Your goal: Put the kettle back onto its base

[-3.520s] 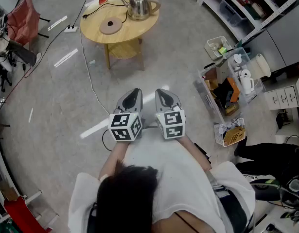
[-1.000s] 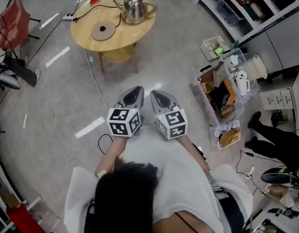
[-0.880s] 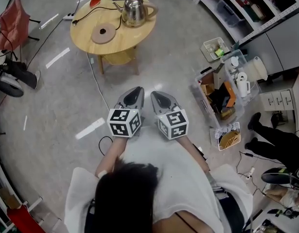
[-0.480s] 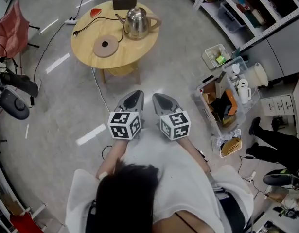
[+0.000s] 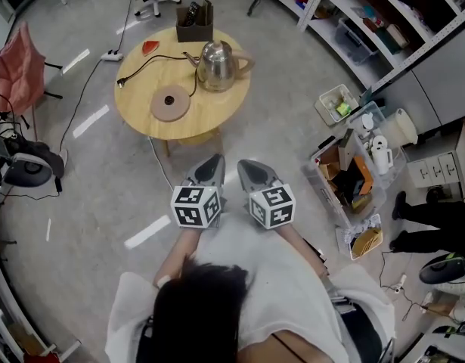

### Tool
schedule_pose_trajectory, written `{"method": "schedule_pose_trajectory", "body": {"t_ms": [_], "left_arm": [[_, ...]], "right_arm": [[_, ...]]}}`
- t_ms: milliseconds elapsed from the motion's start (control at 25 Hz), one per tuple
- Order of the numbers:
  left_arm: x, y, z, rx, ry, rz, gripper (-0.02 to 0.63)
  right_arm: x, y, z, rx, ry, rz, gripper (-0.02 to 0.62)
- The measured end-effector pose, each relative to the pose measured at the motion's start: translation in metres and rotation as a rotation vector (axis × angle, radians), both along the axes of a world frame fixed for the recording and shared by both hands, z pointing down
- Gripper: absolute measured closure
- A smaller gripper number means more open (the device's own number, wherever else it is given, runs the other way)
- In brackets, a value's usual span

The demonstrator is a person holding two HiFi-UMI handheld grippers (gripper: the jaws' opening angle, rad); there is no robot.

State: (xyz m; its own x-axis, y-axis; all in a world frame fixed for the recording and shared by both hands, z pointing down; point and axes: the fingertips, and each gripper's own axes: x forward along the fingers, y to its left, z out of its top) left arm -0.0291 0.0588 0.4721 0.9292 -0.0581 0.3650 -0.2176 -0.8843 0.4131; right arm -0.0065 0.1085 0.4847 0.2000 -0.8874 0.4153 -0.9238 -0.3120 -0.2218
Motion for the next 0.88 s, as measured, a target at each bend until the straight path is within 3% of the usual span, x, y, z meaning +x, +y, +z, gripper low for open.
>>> {"method": "schedule_pose_trajectory", "body": {"t_ms": [880], "left_arm": [[0.009,-0.064,-0.005,0.014,0.017,0.013,0.56]], "right_arm": [[0.012,-0.057,-0.002,0.002,0.006,0.038,0.569]]}}
